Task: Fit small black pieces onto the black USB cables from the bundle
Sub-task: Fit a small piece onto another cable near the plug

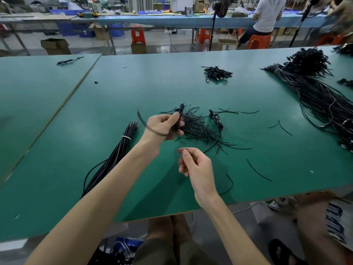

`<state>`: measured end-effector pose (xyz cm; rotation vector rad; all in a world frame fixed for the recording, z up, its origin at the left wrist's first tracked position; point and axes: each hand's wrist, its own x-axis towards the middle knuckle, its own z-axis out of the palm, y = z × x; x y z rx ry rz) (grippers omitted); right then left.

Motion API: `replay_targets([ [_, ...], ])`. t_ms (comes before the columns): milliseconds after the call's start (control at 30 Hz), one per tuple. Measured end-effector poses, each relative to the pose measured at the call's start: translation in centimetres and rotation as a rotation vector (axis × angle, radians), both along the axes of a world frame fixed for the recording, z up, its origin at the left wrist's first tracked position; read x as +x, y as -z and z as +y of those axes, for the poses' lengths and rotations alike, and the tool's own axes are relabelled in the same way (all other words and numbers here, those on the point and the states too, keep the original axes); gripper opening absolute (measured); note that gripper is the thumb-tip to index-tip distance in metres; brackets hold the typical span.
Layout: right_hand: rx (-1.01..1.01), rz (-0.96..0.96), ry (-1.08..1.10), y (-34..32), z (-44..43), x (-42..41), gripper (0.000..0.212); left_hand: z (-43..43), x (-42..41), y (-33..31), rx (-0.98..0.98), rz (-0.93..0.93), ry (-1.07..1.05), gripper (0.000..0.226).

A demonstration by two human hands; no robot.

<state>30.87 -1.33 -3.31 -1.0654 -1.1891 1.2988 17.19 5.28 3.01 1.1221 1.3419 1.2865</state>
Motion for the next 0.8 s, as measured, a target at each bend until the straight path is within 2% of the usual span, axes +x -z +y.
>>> replay_targets([
  [67,-0.005,-0.003,-0.008,-0.1,-0.1,0.0,0.014,1.8,1.4,-0.3,-0.026,0.033,0.010,0.023],
  [233,-0.049,0.017,-0.027,-0.1,0.0,0.1,0.013,6.1,5.2,0.0,0.005,0.392,-0.113,0.030],
  [367,-0.017,0.044,-0.042,0.1,0.1,0.1,0.014,8.0,7.7,1.0,-0.001,0.609,-0.079,0.036],
  [500,0.012,0.063,-0.066,0.1,0.3,0.0,0.023,9.1,9.7,1.5,-0.032,0.634,-0.007,0.044],
  [633,-0.003,0.086,-0.078,0.0,0.4,-0.2,0.024,8.9,10.4,2.1,0.040,0.674,0.052,0.028],
  [800,-0.006,0.030,-0.084,0.1,0.2,-0.2,0.024,8.3,9.8,2.5,0.041,0.676,0.158,0.054],
])
